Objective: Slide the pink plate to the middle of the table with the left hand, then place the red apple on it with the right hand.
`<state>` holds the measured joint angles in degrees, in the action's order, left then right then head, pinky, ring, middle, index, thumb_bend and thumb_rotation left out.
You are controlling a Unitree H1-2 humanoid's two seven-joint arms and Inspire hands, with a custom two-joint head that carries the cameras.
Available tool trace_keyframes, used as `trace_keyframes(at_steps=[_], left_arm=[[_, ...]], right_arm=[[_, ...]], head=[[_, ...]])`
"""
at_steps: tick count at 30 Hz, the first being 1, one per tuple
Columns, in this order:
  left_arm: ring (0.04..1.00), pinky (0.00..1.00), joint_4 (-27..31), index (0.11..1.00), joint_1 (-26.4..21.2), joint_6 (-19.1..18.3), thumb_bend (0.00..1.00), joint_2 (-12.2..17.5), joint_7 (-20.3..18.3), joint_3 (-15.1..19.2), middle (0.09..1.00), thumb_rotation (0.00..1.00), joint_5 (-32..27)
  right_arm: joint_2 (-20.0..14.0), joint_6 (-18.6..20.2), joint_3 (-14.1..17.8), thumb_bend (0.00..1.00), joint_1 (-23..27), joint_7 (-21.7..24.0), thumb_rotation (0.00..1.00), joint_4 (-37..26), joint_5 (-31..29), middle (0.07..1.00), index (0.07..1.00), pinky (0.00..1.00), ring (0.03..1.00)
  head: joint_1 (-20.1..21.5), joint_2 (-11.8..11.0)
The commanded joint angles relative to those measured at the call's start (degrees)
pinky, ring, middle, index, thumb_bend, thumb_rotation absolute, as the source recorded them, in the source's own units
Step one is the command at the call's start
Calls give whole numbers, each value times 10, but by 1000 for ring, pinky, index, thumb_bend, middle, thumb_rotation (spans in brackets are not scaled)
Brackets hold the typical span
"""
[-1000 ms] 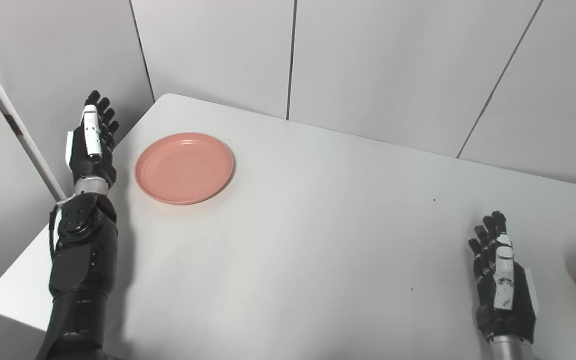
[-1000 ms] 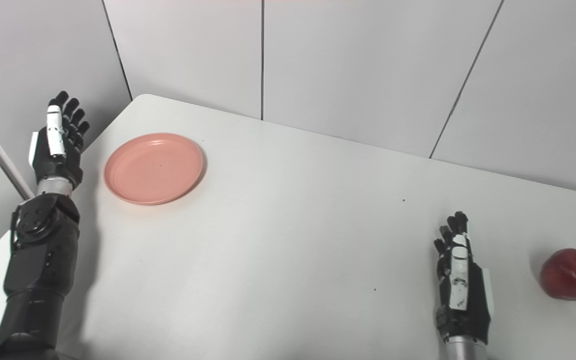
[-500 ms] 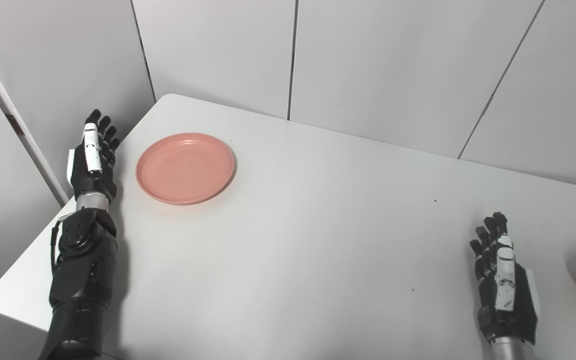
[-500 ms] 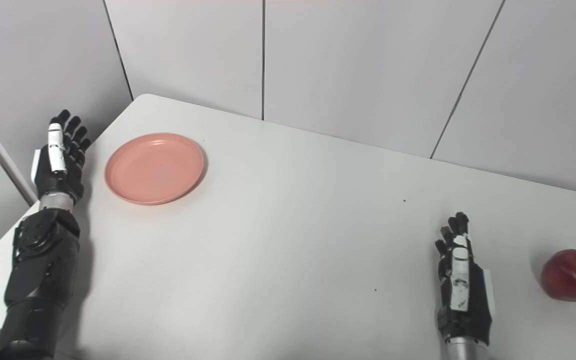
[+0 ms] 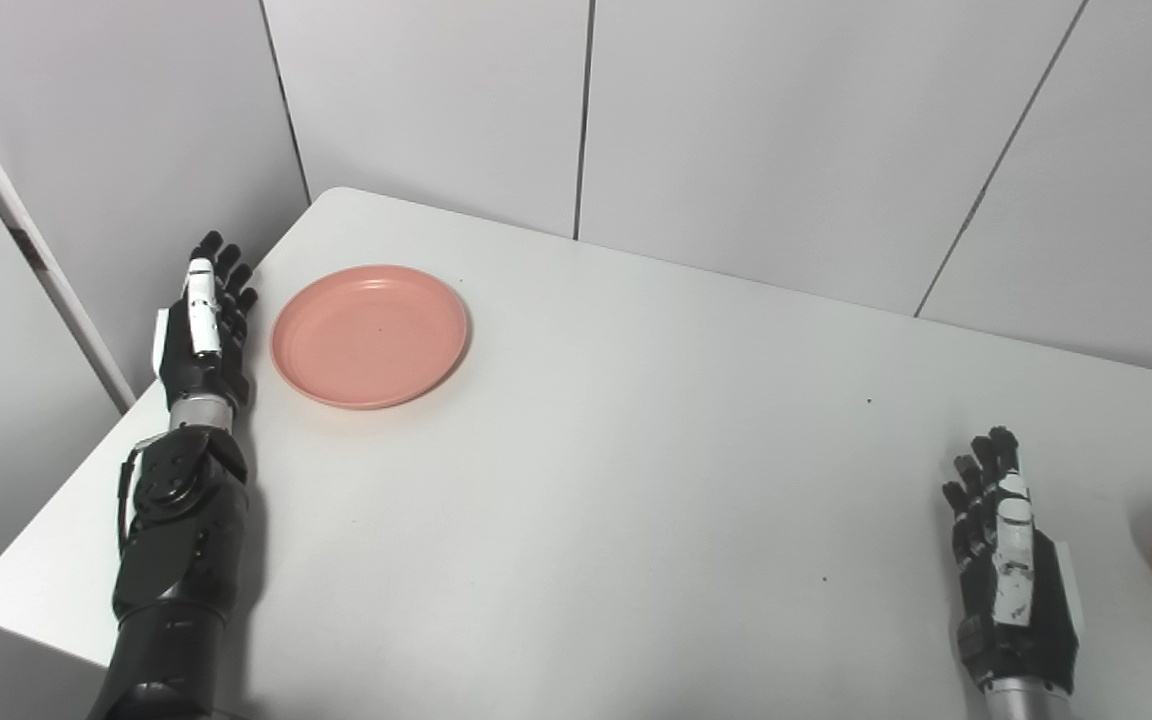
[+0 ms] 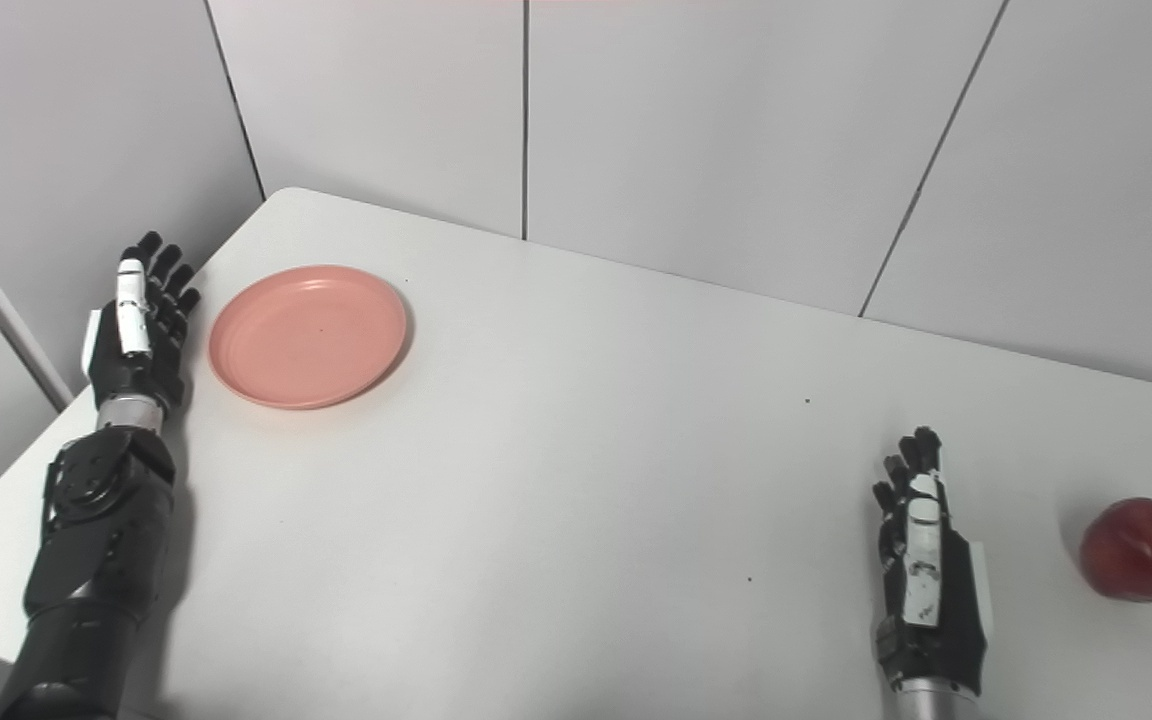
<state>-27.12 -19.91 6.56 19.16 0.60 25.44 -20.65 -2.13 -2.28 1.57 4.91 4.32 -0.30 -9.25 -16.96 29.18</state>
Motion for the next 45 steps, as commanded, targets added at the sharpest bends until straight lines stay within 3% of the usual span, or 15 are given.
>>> trace_keyframes(at_steps=[1,13,35,45], left_arm=[[968,976,6,917,-7,15,361,16,-14,-10,951,1000,11],[987,994,6,971,-8,2,362,8,-28,-23,985,1000,0],[981,1000,-55,953,-30,23,379,3,-49,-61,974,1000,11],[968,988,-13,943,-29,-8,379,-19,-45,-79,965,1000,14]], right_arm=[[-1,-14,3,233,10,2,1000,-15,1,1000,1000,1000,1000],[-2,-10,2,233,10,4,1000,-16,0,1000,1000,1000,1000],[2,-16,3,232,11,5,1000,-9,-9,1000,1000,1000,1000],[2,-15,-1,238,11,6,1000,-9,-3,1000,1000,1000,1000]], head=[[0,1],[0,2],[5,0],[10,-1]])
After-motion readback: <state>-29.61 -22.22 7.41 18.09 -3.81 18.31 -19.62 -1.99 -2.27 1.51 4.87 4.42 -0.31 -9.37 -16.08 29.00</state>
